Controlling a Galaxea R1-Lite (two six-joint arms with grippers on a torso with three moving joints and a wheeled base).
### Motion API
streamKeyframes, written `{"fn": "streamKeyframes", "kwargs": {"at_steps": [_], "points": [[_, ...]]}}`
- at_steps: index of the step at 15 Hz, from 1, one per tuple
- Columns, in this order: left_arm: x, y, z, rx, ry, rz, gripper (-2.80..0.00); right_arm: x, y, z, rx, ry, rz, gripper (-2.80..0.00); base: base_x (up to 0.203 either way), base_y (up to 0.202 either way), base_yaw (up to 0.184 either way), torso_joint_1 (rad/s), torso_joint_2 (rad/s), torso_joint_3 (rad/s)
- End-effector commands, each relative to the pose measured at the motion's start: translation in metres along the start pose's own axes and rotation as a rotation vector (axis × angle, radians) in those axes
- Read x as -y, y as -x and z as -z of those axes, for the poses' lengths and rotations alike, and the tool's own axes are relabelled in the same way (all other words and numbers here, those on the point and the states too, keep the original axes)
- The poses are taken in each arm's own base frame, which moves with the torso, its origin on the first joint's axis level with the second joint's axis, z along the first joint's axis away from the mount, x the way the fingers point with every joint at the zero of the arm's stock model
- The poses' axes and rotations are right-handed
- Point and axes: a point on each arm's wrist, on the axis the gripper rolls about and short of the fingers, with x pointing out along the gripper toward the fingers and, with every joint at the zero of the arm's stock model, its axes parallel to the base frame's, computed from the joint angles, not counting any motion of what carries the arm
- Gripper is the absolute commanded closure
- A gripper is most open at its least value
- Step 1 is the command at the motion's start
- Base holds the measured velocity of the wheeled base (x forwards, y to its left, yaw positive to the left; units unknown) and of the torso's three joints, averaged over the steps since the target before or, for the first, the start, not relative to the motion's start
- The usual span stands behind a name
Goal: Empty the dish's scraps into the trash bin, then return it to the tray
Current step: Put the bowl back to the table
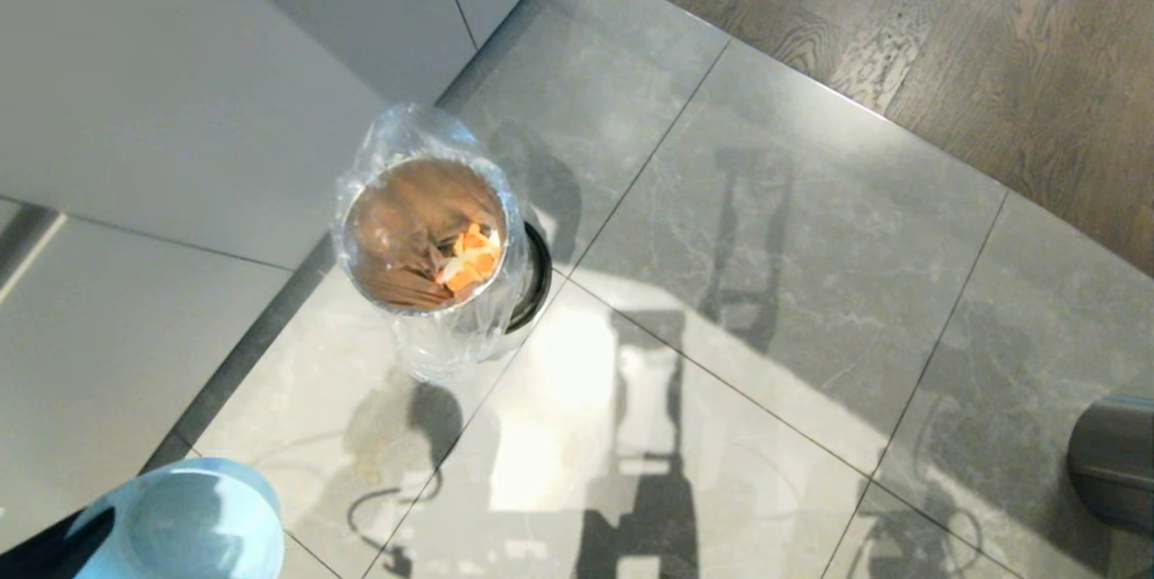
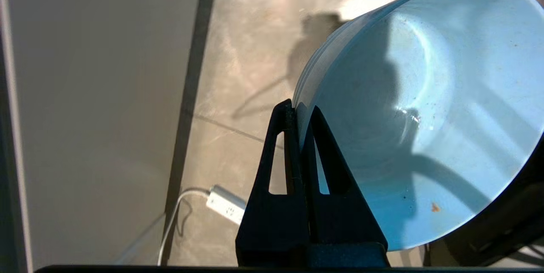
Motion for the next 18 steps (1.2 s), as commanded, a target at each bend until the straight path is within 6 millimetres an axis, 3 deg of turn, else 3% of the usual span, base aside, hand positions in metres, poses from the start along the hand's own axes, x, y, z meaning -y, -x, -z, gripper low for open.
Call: {"fn": "streamKeyframes", "kwargs": {"at_steps": [1, 5, 9, 18], "points": [[-0.001, 0.015, 0.024, 0.056, 0.064, -0.102, 0.0, 0.0, 0.0, 0.0, 0.001, 0.001, -0.001, 0.0, 0.0, 0.0, 0.0, 0.0, 0.0, 0.0], [0.007, 0.023, 0.055, 0.121, 0.175, -0.129, 0.0, 0.0, 0.0, 0.0, 0.001, 0.001, -0.001, 0.0, 0.0, 0.0, 0.0, 0.0, 0.0, 0.0], [0.009, 0.021, 0.056, 0.096, 0.251, -0.137, 0.0, 0.0, 0.0, 0.0, 0.001, 0.001, -0.001, 0.0, 0.0, 0.0, 0.0, 0.0, 0.0, 0.0], [0.02, 0.02, 0.067, 0.06, 0.296, 0.015, 0.0, 0.0, 0.0, 0.0, 0.0, 0.001, -0.001, 0.0, 0.0, 0.0, 0.0, 0.0, 0.0, 0.0]]}}
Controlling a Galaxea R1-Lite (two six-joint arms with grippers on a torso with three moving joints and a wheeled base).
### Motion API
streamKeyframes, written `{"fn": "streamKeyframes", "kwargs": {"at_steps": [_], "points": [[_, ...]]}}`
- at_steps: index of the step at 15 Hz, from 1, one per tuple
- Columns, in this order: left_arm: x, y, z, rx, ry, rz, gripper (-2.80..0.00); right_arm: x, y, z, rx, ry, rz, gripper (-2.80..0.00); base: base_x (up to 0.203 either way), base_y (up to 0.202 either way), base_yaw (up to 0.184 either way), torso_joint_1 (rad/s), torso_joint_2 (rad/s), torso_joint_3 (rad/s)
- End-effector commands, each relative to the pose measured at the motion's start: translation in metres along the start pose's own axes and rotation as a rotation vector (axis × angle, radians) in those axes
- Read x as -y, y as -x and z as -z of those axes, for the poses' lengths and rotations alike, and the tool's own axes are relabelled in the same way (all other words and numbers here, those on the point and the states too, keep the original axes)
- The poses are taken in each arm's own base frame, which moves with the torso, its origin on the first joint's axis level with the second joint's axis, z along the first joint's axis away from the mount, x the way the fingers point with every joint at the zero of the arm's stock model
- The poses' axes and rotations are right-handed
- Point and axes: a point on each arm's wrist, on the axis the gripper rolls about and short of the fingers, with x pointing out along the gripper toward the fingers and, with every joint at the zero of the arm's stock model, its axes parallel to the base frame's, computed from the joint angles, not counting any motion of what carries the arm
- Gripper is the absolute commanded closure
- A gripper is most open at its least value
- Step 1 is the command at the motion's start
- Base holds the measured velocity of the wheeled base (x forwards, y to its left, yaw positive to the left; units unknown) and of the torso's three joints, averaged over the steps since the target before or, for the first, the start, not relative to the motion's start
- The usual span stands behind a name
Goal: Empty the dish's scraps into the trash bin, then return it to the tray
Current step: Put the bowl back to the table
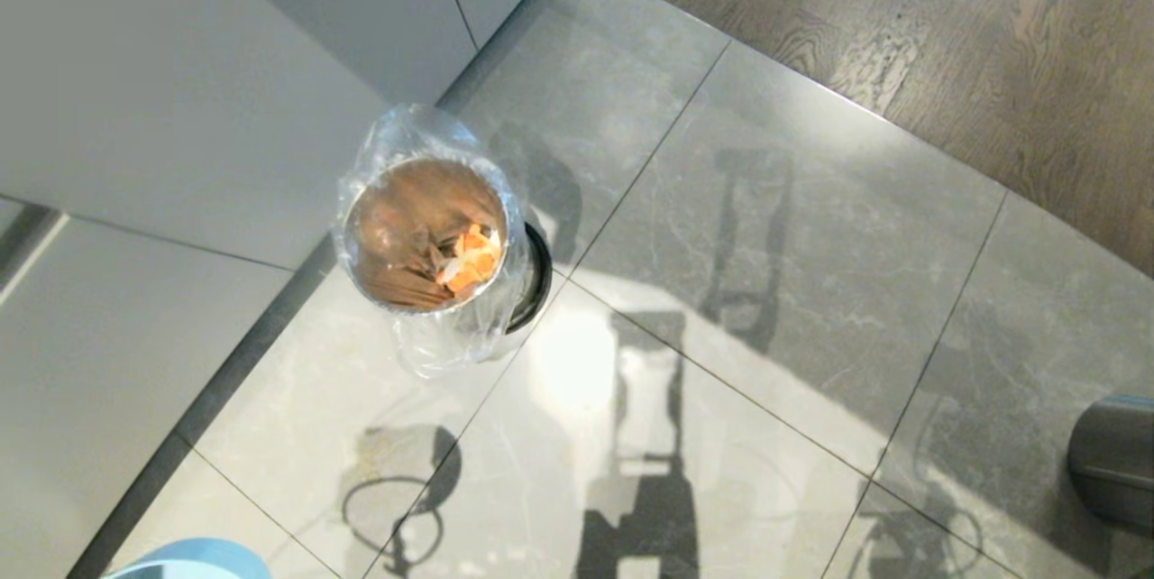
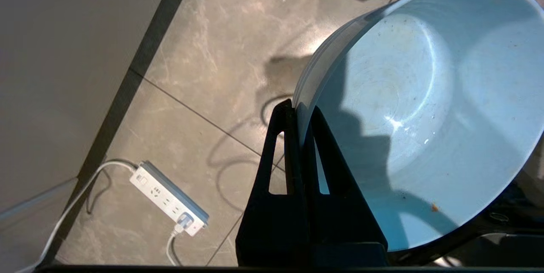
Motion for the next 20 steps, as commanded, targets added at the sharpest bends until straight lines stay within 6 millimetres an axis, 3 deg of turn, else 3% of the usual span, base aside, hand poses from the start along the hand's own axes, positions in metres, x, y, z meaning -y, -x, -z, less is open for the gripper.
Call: {"fn": "streamKeyframes", "kwargs": {"at_steps": [1, 8, 20], "points": [[0.0, 0.0, 0.001, 0.0, -0.007, 0.059, 0.0, 0.0, 0.0, 0.0, 0.001, 0.0, 0.0, 0.0, 0.0, 0.0, 0.0, 0.0, 0.0, 0.0], [-0.001, 0.019, 0.01, 0.25, 0.045, 0.087, 0.0, 0.0, 0.0, 0.0, -0.001, 0.0, 0.0, 0.0, 0.0, 0.0, 0.0, 0.0, 0.0, 0.0], [-0.001, 0.02, 0.011, 0.257, 0.046, 0.085, 0.0, 0.0, 0.0, 0.0, -0.001, 0.0, 0.0, 0.0, 0.0, 0.0, 0.0, 0.0, 0.0, 0.0]]}}
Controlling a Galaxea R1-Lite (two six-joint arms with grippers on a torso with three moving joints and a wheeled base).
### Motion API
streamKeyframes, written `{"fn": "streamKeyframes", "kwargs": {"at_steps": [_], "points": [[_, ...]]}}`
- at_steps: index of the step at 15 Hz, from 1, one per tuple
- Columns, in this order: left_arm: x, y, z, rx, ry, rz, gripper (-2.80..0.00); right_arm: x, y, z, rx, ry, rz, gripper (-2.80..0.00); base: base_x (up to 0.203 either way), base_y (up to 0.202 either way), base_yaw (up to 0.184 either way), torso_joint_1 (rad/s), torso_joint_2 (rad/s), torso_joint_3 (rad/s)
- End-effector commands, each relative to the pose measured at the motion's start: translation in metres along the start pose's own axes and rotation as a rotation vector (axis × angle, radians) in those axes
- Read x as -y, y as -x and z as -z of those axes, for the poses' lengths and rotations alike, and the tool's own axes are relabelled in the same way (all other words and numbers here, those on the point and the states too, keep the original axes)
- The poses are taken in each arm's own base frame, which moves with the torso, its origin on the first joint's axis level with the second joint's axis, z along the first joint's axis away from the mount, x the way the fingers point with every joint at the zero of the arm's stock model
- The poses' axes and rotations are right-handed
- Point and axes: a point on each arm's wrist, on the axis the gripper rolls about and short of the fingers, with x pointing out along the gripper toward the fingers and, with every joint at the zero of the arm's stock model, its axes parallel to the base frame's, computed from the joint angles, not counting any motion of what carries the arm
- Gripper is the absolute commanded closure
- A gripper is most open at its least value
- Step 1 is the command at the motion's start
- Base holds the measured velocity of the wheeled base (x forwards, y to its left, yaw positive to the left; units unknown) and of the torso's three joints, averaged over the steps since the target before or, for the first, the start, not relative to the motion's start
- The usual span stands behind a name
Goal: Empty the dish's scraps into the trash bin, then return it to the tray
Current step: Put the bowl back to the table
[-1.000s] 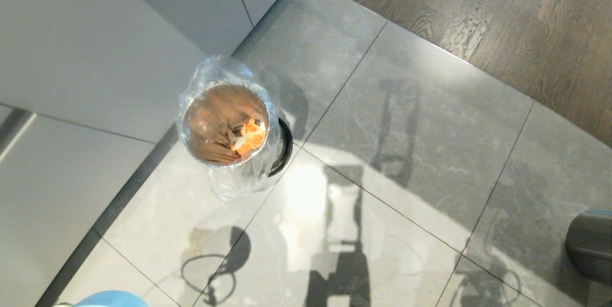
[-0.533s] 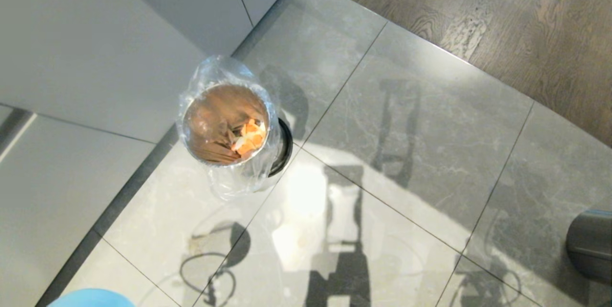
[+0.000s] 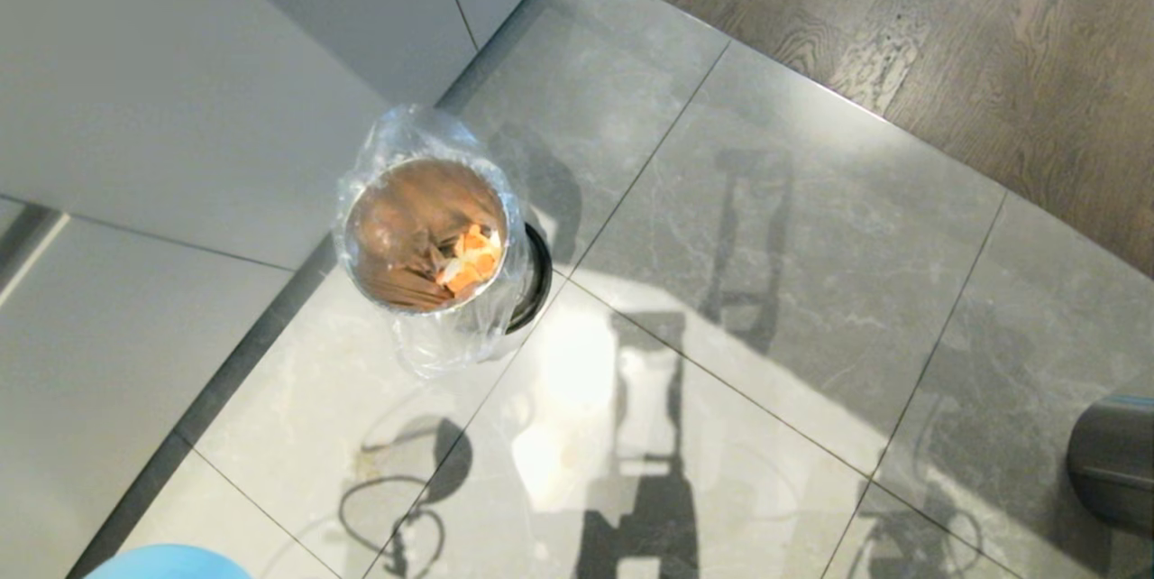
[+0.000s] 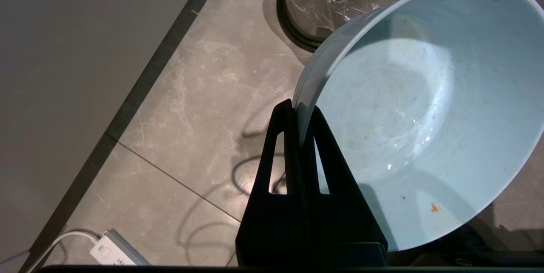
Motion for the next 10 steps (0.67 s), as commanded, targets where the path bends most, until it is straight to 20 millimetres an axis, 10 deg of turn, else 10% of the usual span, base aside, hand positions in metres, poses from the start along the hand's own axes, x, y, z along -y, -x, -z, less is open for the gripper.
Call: {"fn": "streamKeyframes", "kwargs": {"at_steps": [1, 10], "points": [[0.0, 0.0, -0.0001, 0.001, 0.0, 0.0, 0.0, 0.0, 0.0001, 0.0, 0.0, 0.0, 0.0, 0.0, 0.0, 0.0, 0.0, 0.0, 0.0, 0.0], [0.0, 0.0, -0.0001, 0.001, 0.0, -0.001, 0.0, 0.0, 0.0001, -0.0001, 0.001, 0.0, 0.0, 0.0, 0.0, 0.0, 0.0, 0.0, 0.0, 0.0]]}}
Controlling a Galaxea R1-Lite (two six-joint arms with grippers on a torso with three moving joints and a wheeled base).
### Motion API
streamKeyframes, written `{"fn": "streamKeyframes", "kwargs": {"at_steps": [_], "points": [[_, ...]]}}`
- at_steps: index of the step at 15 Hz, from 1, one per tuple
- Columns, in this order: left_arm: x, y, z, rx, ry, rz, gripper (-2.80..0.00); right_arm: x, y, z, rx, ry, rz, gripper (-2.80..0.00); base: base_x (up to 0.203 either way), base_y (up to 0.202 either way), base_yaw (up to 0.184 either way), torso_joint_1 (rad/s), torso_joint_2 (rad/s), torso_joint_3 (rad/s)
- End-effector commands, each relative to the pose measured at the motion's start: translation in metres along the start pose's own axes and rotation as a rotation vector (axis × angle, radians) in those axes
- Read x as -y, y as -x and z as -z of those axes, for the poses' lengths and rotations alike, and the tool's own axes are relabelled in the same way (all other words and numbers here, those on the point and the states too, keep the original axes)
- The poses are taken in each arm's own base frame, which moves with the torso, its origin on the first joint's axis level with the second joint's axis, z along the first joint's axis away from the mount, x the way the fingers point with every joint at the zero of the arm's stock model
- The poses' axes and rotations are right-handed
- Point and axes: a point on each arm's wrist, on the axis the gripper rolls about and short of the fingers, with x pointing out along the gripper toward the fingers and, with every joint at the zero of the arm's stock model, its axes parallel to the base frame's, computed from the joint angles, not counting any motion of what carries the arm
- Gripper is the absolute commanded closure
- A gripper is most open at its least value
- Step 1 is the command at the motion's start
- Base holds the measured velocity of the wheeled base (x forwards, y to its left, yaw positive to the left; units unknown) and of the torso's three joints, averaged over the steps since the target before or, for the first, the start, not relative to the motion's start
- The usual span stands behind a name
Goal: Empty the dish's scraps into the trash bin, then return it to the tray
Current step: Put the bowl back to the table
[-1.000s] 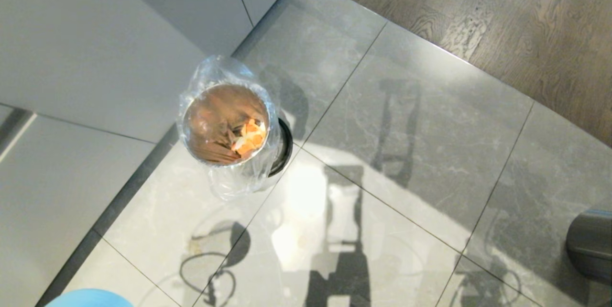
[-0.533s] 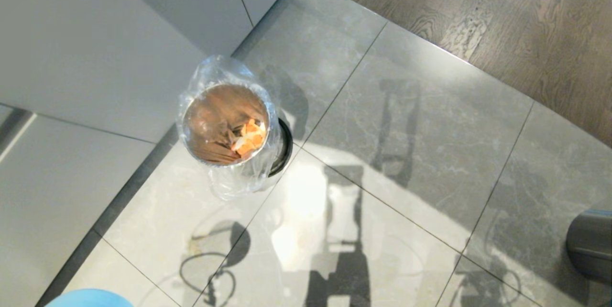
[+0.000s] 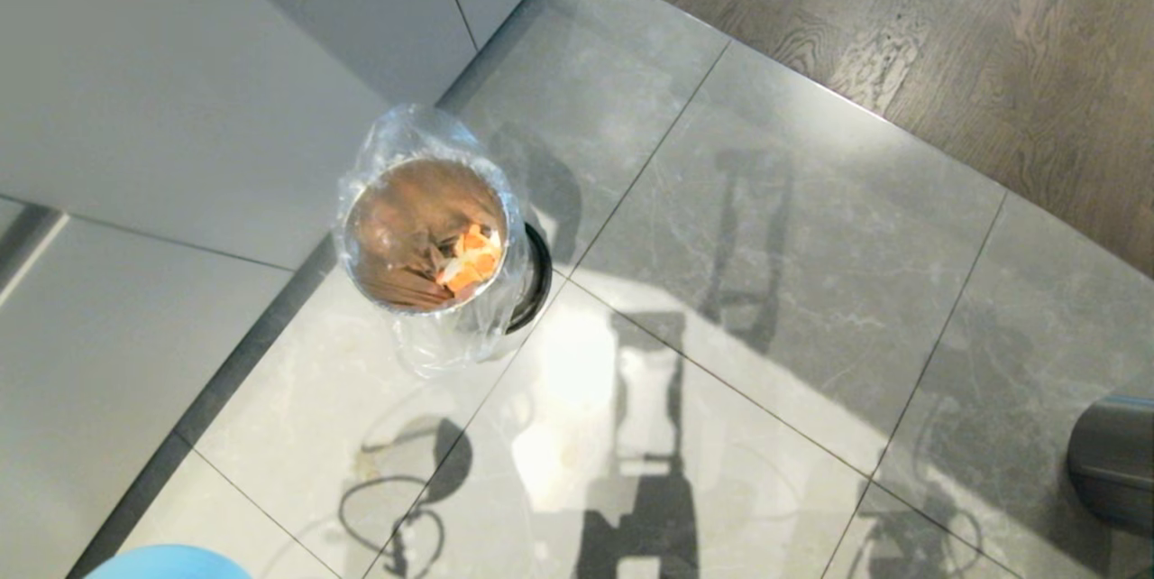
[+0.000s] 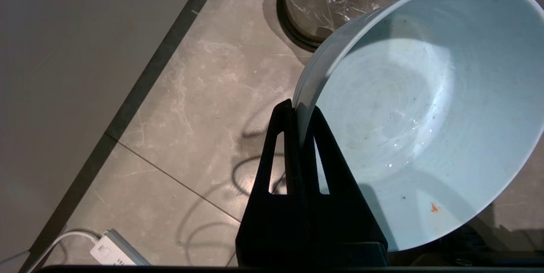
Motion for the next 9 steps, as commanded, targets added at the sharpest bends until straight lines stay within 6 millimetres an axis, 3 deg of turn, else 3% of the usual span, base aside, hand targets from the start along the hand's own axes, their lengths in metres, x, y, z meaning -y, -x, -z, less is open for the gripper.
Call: {"fn": "streamKeyframes", "kwargs": {"at_steps": [1, 9], "points": [[0.0, 0.0, 0.0, 0.0, -0.002, -0.001, 0.0, 0.0, 0.0, 0.0, 0.0, 0.0, 0.0, 0.0, 0.0, 0.0, 0.0, 0.0, 0.0, 0.0], [-0.0001, 0.0, 0.0, 0.0, 0.032, -0.007, 0.0, 0.0, -0.0001, 0.0004, -0.001, 0.0, 0.0, 0.0, 0.0, 0.0, 0.0, 0.0, 0.0, 0.0]]}}
